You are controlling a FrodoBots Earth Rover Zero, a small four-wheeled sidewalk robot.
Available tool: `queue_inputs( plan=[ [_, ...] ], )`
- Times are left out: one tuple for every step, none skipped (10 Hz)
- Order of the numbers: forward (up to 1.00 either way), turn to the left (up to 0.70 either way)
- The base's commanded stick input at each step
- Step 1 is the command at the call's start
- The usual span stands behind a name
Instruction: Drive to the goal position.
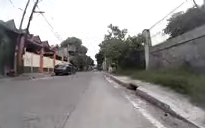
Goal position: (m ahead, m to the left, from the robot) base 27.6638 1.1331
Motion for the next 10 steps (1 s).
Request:
queue_inputs(
  plan=[
    [1.0, 0.0],
    [1.0, 0.0],
    [1.0, 0.0],
    [1.0, 0.0],
    [1.0, -0.02],
    [1.0, -0.03],
    [1.0, -0.02],
    [1.0, 0.0],
    [1.0, 0.0],
    [1.0, 0.0]
  ],
)
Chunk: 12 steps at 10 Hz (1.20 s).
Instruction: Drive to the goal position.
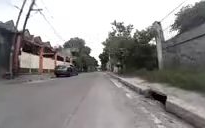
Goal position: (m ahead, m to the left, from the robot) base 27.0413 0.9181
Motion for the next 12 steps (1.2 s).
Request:
queue_inputs(
  plan=[
    [1.0, -0.01],
    [1.0, -0.02],
    [1.0, -0.05],
    [1.0, -0.08],
    [1.0, -0.4],
    [1.0, -0.4],
    [1.0, -0.16],
    [1.0, 0.0],
    [1.0, 0.0],
    [1.0, 0.0],
    [1.0, 0.0],
    [1.0, 0.0]
  ],
)
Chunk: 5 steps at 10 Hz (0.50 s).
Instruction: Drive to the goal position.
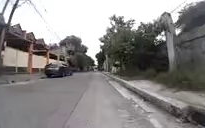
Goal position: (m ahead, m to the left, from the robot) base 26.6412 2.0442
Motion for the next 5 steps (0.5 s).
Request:
queue_inputs(
  plan=[
    [1.0, 0.0],
    [1.0, 0.0],
    [1.0, 0.0],
    [1.0, 0.0],
    [1.0, 0.0]
  ],
)
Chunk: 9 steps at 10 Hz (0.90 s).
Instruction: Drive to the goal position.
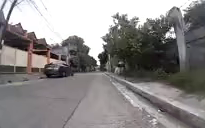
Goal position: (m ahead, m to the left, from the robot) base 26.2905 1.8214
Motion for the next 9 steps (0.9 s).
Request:
queue_inputs(
  plan=[
    [1.0, 0.0],
    [1.0, 0.0],
    [1.0, 0.0],
    [1.0, 0.0],
    [1.0, -0.02],
    [1.0, -0.22],
    [1.0, -0.4],
    [1.0, -0.33],
    [1.0, -0.13]
  ],
)
